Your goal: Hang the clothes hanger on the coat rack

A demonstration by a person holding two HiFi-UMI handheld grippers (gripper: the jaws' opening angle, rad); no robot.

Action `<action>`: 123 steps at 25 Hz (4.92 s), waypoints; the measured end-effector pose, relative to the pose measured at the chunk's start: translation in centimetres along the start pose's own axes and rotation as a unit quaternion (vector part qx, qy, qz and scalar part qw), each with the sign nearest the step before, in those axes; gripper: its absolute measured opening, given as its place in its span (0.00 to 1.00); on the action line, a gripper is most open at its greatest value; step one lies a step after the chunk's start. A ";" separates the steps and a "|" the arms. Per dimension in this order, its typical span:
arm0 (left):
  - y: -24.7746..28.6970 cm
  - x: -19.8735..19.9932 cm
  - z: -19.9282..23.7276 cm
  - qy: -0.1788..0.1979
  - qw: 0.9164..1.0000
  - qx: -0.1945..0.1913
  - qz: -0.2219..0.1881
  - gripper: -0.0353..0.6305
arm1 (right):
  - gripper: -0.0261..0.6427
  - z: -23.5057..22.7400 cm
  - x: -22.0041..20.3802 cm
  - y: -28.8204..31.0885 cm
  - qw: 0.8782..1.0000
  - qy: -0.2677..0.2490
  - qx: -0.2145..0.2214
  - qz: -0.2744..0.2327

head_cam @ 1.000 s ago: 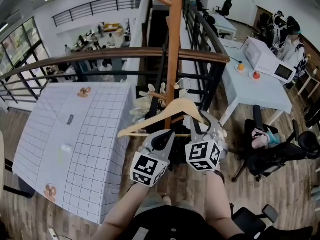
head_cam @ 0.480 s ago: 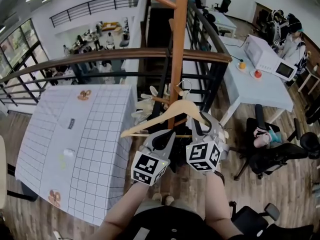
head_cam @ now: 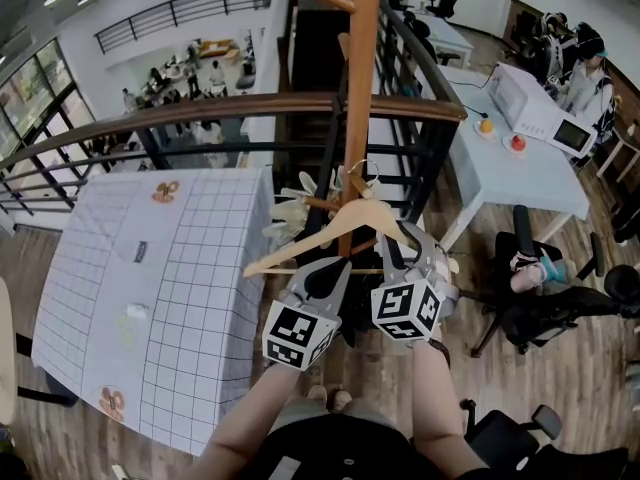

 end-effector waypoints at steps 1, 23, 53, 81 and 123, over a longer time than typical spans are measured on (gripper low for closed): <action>0.1 -0.1 0.1 -0.001 1.000 0.000 0.001 0.05 | 0.20 0.1 0.0 0.2 1.000 -0.001 0.001 0.000; 2.0 -2.2 1.4 -0.020 0.999 -0.014 0.028 0.05 | 0.23 2.0 -2.2 2.5 1.000 0.003 0.003 0.013; 1.2 -2.6 0.9 -0.025 0.999 -0.019 0.031 0.05 | 0.23 2.9 -3.0 0.9 0.996 0.091 0.020 -0.012; -2.2 1.8 0.0 0.014 0.997 -0.020 -0.069 0.05 | 0.03 1.5 2.8 -7.6 0.929 0.239 0.137 -0.246; -3.6 0.8 -2.7 0.025 0.998 -0.031 -0.057 0.05 | 0.03 3.9 0.5 -8.7 0.918 0.261 0.204 -0.217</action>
Point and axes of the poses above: the fingertips, and each gripper's own axes: y forward along the fingers, z to its left, x out of its top, the point moved 9 cm from there along -y, backward along the fingers, and after that the axes turned 4 degrees about y, right-handed, at the moved point
